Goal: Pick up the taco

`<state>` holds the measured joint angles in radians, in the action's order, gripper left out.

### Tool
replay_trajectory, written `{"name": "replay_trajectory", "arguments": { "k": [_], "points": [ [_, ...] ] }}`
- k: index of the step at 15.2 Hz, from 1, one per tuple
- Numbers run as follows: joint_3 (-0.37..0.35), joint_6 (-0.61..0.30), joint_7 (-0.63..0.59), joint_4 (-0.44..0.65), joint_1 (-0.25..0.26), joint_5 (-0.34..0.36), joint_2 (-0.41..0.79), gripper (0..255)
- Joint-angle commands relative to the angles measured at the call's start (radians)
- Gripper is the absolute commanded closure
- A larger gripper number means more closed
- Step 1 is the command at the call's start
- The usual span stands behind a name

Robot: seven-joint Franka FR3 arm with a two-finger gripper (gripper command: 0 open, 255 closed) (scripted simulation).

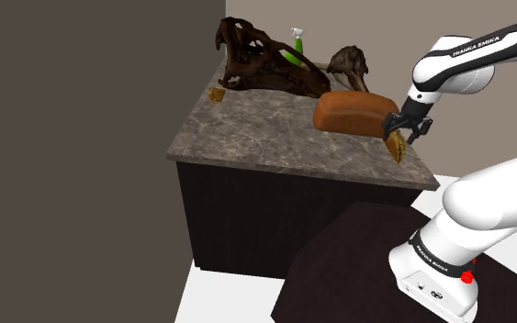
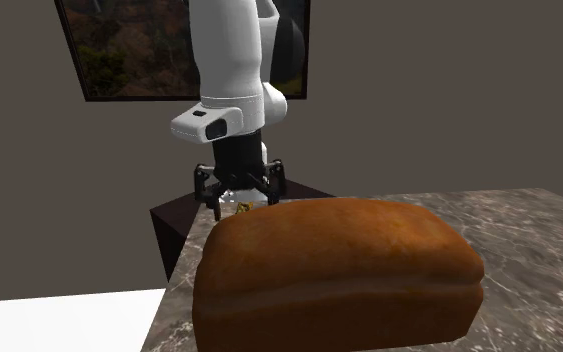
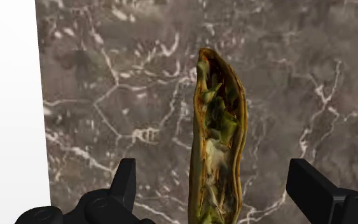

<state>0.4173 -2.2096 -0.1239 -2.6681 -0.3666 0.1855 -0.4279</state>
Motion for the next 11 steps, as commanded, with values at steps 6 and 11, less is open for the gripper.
{"name": "replay_trajectory", "arguments": {
  "k": [6,11],
  "points": [
    [0.004,-0.015,0.003,-0.008,-0.001,0.001,0.007,255],
    [0.004,-0.017,0.003,-0.005,0.001,-0.001,0.011,255]
  ]
}}
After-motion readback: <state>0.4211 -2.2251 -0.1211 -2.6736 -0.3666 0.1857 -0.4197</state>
